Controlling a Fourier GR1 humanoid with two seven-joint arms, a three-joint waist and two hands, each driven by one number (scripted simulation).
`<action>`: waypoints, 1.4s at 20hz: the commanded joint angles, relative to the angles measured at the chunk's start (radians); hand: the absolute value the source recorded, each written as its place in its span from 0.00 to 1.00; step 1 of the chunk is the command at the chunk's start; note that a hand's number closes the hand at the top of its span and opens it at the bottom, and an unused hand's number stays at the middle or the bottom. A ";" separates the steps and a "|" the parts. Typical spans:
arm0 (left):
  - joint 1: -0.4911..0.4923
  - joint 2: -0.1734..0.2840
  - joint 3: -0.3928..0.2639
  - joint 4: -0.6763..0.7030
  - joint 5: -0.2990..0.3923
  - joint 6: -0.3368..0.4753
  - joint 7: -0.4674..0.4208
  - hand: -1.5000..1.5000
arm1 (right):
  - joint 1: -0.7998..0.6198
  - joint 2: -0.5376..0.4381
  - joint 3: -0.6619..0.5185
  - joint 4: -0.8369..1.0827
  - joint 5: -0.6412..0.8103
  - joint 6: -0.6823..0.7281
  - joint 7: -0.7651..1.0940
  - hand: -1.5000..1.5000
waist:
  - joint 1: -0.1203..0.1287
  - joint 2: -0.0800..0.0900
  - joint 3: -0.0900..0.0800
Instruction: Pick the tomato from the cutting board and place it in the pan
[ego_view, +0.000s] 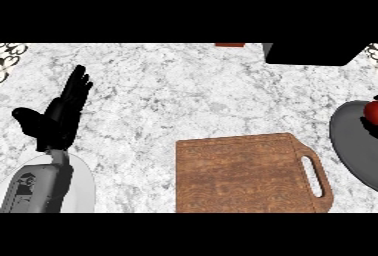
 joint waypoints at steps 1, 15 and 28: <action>-0.018 0.001 -0.011 -0.006 -0.014 0.006 0.020 0.50 | -0.072 -0.039 0.021 0.196 0.004 0.143 0.026 0.00 | 0.009 0.003 0.000; 0.031 -0.020 0.002 0.009 -0.011 0.012 -0.027 0.50 | -0.123 -0.109 -0.135 0.459 -0.168 0.257 -0.309 0.00 | -0.021 -0.004 0.001; 0.057 0.011 0.034 0.018 -0.017 0.014 -0.021 0.50 | 0.123 -0.338 -0.202 0.471 -0.335 0.829 -0.479 0.00 | -0.078 -0.021 -0.002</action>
